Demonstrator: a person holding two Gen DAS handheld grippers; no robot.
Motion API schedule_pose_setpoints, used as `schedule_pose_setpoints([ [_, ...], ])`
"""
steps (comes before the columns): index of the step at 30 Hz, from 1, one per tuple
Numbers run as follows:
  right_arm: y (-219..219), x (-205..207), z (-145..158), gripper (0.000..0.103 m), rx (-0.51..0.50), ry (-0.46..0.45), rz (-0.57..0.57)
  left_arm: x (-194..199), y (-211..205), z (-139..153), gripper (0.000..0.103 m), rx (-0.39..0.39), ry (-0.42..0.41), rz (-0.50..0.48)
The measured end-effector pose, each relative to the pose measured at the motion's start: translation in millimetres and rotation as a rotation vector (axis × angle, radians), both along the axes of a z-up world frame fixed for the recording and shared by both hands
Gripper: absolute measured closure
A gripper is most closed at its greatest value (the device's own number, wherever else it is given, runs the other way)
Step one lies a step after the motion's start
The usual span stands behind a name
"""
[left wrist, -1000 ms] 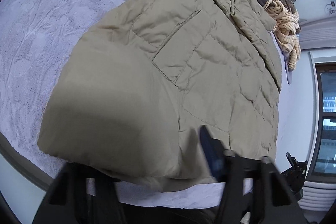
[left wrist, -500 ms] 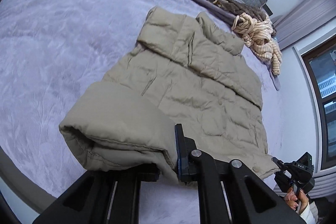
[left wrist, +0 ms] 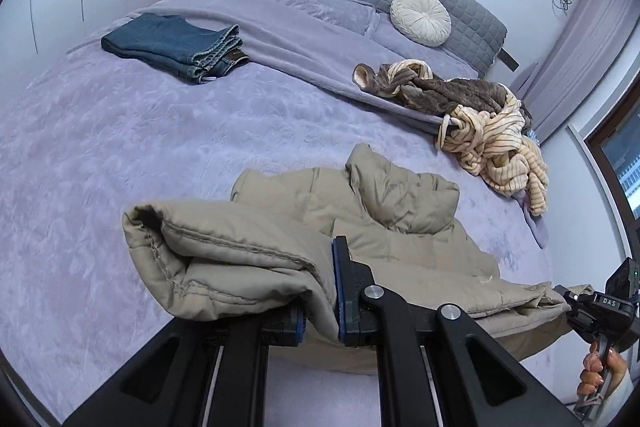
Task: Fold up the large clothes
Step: 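Grasp the jacket hem with both grippers and fold it up toward the collar, then lay the folded hem onto the jacket and open both grippers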
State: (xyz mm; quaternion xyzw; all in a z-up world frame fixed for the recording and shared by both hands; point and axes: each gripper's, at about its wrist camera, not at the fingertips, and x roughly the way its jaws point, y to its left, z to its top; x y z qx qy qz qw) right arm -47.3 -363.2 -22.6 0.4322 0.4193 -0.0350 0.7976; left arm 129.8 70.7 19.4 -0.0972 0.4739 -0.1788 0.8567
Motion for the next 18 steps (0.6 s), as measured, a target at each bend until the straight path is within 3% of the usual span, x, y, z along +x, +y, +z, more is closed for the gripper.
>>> schedule_pose_setpoints([
  [7,-20,65,-38,0.096,0.006,0.073,-0.066,75,-33,-45,0.090,0.073,0.071,-0.036],
  [18,-39,125,-121,0.093,0.013,0.239,-0.093,135,-68,-144,0.090,0.170,0.196,-0.034],
])
